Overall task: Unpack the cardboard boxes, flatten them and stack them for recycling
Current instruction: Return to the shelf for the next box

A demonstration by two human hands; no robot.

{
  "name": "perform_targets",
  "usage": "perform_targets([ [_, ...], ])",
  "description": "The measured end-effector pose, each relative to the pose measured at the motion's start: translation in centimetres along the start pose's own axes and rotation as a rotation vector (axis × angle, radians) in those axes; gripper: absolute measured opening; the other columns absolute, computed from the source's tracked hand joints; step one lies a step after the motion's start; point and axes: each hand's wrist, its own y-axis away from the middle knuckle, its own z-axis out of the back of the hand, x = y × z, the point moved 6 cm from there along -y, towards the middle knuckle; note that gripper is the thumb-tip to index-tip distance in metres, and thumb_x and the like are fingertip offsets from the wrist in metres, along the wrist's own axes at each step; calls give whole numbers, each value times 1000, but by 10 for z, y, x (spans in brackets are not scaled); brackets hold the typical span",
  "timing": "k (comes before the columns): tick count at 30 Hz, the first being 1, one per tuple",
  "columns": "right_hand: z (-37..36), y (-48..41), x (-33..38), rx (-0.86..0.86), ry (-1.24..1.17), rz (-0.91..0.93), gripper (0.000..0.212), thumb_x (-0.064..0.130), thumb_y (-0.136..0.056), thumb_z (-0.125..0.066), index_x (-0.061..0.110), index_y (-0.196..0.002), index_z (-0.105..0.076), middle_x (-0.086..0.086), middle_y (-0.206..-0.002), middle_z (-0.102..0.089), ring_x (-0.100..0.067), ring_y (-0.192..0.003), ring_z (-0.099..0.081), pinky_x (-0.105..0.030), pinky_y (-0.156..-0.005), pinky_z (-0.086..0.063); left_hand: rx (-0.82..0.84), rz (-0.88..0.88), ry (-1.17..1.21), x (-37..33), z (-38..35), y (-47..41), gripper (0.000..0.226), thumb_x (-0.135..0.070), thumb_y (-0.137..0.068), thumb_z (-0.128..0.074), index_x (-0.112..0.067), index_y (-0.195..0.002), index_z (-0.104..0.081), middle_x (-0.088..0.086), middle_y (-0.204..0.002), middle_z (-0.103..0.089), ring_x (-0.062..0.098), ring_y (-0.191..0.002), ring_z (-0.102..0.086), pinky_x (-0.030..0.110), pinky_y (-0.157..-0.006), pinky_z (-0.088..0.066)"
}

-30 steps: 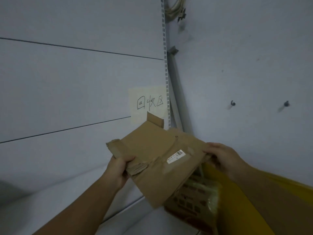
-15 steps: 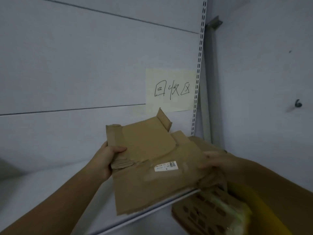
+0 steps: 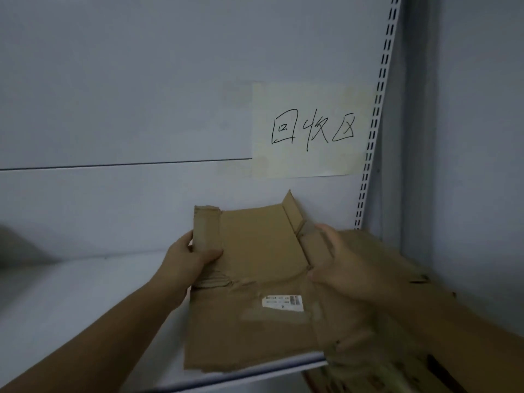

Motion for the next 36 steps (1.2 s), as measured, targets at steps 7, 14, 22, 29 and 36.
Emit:
perform_targets([
  [7,-39,-17,-18,140,59,-32,35,36,-84,-59,10,-107,-54,-6,-103,-60,-19,-91,-58,-29,-74,-46,151,-208,-1319,20,-47,17,65,-64,-87,-31,-41,-144,-9,-5,-158,2,23,-144,5,62,-109,0],
  [14,-45,-44,21,27,591,257,64,52,-93,-32,22,-147,-16,-14,-156,-6,-34,-141,-13,-50,-111,-17,423,-141,-1584,45,-54,9,55,-51,-97,-13,-37,-146,7,-5,-158,11,25,-144,10,63,-109,-3],
  [22,-103,-59,-4,465,554,228,73,70,-87,-8,31,-148,1,2,-157,13,-16,-143,16,-57,-110,5,330,-52,-1432,53,-48,3,61,-63,-90,-12,-42,-146,1,-5,-158,8,18,-144,11,56,-112,4],
  [29,-94,-59,33,577,868,176,69,62,-93,-13,24,-149,0,-5,-158,5,-30,-144,5,-55,-114,4,312,-30,-1351,20,-33,16,53,-47,-98,-19,-27,-147,-18,4,-158,-8,22,-144,-4,50,-114,-3],
  [36,-151,-23,186,364,768,473,64,55,-94,-27,24,-149,-13,-4,-158,-10,-26,-144,-2,-53,-115,0,-89,-231,-1349,-77,134,78,52,-44,-98,-28,-19,-144,-32,3,-155,-24,18,-143,-15,37,-114,-13],
])
